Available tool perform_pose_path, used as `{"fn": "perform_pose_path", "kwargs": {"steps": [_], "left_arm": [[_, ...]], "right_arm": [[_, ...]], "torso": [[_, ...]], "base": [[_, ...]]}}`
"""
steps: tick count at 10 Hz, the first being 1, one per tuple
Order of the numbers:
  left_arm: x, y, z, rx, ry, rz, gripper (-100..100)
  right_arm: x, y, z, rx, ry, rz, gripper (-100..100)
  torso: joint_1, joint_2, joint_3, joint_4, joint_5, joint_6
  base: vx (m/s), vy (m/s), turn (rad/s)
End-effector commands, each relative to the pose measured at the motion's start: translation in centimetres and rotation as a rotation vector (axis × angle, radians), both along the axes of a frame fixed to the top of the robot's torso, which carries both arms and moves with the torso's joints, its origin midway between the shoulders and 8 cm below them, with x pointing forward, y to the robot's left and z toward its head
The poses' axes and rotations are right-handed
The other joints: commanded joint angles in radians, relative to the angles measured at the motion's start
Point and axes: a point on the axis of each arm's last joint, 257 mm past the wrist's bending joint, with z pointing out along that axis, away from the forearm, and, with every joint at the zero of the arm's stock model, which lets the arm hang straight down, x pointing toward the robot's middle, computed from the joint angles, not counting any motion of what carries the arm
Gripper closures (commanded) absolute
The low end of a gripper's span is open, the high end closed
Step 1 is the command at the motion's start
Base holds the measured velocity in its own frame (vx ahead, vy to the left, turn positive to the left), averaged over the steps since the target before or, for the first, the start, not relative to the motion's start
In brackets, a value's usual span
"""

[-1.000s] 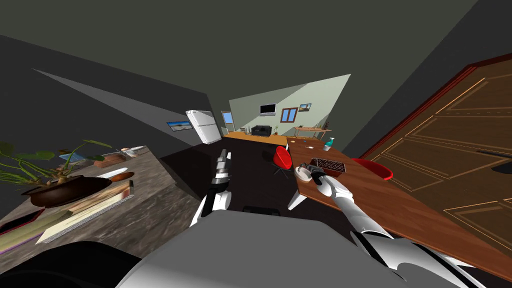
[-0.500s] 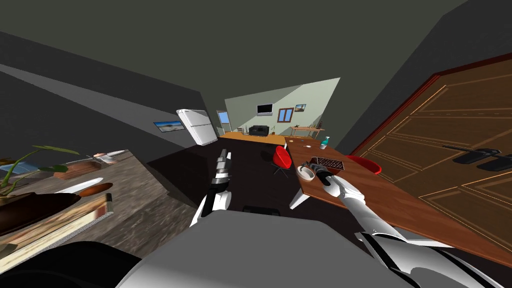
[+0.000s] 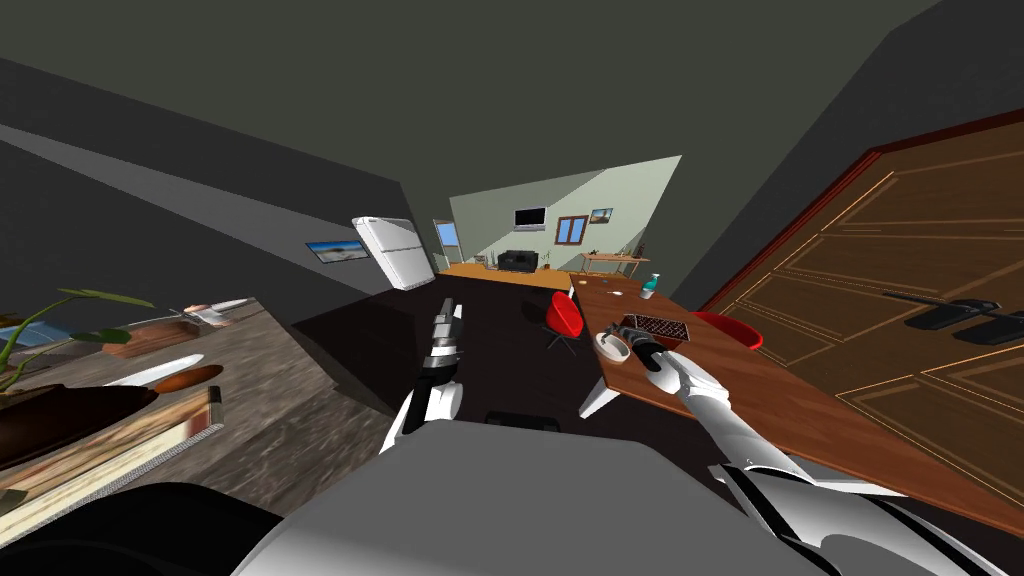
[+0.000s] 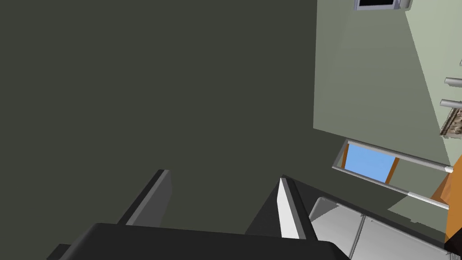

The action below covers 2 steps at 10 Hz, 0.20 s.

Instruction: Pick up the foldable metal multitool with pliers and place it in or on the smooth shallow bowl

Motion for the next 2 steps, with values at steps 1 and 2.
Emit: {"fn": "perform_pose_path", "kwargs": {"steps": [1, 2], "left_arm": [[0.00, 0.00, 0.00, 0.000, 0.000, 0.000, 0], [0.00, 0.00, 0.00, 0.000, 0.000, 0.000, 0]], "right_arm": [[0.00, 0.00, 0.00, 0.000, 0.000, 0.000, 0], [0.00, 0.00, 0.00, 0.000, 0.000, 0.000, 0]], "torso": [[0.000, 0.000, 0.000, 0.000, 0.000, 0.000], [0.000, 0.000, 0.000, 0.000, 0.000, 0.000]], "base": [[0.000, 0.000, 0.000], [0.000, 0.000, 0.000]]}}
